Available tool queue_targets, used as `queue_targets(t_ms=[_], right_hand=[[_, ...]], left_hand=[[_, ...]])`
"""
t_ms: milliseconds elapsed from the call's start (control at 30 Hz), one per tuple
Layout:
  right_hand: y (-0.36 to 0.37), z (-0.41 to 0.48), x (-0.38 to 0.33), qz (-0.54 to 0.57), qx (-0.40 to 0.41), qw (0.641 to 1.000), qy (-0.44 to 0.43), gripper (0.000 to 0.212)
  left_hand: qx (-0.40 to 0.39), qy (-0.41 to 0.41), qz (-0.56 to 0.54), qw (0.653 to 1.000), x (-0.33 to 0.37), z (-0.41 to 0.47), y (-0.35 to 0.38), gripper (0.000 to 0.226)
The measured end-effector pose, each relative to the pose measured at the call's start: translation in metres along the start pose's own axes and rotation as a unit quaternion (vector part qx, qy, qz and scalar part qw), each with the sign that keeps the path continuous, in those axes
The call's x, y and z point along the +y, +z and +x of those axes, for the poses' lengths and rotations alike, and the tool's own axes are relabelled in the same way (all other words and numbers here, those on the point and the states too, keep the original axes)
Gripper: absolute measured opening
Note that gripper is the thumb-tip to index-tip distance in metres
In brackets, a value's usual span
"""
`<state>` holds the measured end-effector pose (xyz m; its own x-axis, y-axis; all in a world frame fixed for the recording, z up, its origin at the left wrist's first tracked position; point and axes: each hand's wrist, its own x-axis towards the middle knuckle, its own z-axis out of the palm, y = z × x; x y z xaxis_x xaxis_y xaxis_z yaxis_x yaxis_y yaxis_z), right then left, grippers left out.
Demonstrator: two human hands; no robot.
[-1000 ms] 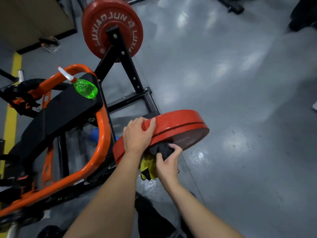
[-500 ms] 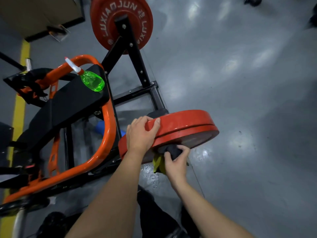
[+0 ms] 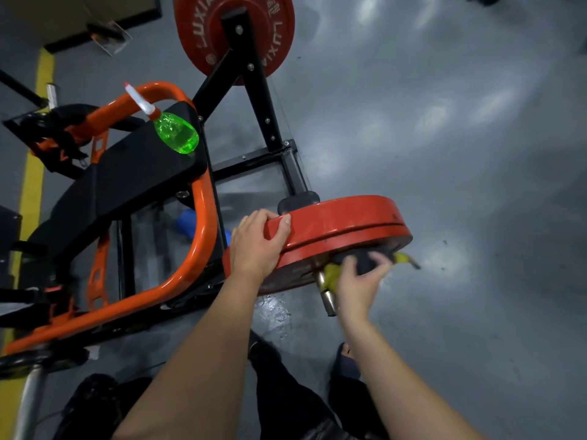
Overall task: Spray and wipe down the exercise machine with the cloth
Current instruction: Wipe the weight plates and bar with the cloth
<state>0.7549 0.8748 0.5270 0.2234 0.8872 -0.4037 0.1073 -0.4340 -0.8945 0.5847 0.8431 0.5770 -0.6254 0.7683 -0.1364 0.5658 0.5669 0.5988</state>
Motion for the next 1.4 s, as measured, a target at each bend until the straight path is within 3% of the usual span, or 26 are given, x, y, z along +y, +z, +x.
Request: queue_targets(t_ms=[67, 167, 367, 500, 600, 800, 900, 1000, 1100, 1200, 1267, 1333, 1400], right_hand=[[0.017, -0.047, -0.001, 0.006, -0.077, 0.997, -0.015, 0.041], [0.025, -0.071, -0.007, 0.017, -0.086, 0.996, -0.027, 0.042], [-0.011, 0.027, -0.014, 0.009, 0.079, 0.996, -0.031, 0.032], [-0.021, 0.035, -0.012, -0.012, 0.029, 0.999, -0.016, 0.029], [-0.021, 0.005, -0.005, -0.014, -0.053, 0.998, -0.031, 0.035], [-0.032, -0.011, -0.010, -0.088, -0.197, 0.968, -0.130, 0.041], [-0.042, -0.009, -0.013, -0.094, -0.139, 0.976, -0.138, 0.043], [-0.047, 0.013, -0.023, 0.031, 0.006, 0.998, -0.048, 0.040], [-0.044, 0.031, -0.031, 0.089, 0.041, 0.995, 0.015, 0.037], [-0.029, 0.003, -0.028, 0.023, -0.003, 1.000, 0.005, 0.037], [-0.020, -0.022, -0.014, -0.009, -0.104, 0.994, -0.043, 0.039], [-0.010, -0.035, -0.002, -0.032, -0.189, 0.979, -0.075, 0.039], [-0.006, -0.038, -0.002, -0.029, -0.187, 0.981, -0.037, 0.037]], left_hand=[[0.003, 0.005, -0.007, 1.000, -0.003, 0.000, -0.003, 0.048], [0.013, 0.005, -0.022, 1.000, -0.013, 0.000, -0.003, 0.050], [0.014, 0.007, -0.056, 0.998, -0.025, -0.002, 0.000, 0.048], [0.016, 0.016, -0.079, 0.997, -0.041, -0.001, -0.002, 0.048], [0.031, 0.022, -0.105, 0.994, -0.059, -0.001, 0.000, 0.040], [0.028, -0.025, -0.081, 0.996, -0.088, -0.015, -0.002, 0.049], [0.008, -0.054, -0.014, 0.998, -0.088, -0.025, -0.011, 0.046], [0.053, -0.075, 0.014, 0.996, -0.057, -0.016, -0.018, 0.046], [0.071, -0.027, 0.003, 0.997, -0.004, -0.004, -0.011, 0.052], [0.048, 0.038, 0.055, 0.997, 0.045, -0.002, 0.015, 0.048], [0.047, 0.037, 0.138, 0.989, 0.058, -0.004, 0.028, 0.048], [0.047, 0.021, 0.154, 0.987, 0.059, 0.001, 0.033, 0.048], [0.035, 0.019, 0.150, 0.988, 0.056, 0.001, 0.032, 0.048]])
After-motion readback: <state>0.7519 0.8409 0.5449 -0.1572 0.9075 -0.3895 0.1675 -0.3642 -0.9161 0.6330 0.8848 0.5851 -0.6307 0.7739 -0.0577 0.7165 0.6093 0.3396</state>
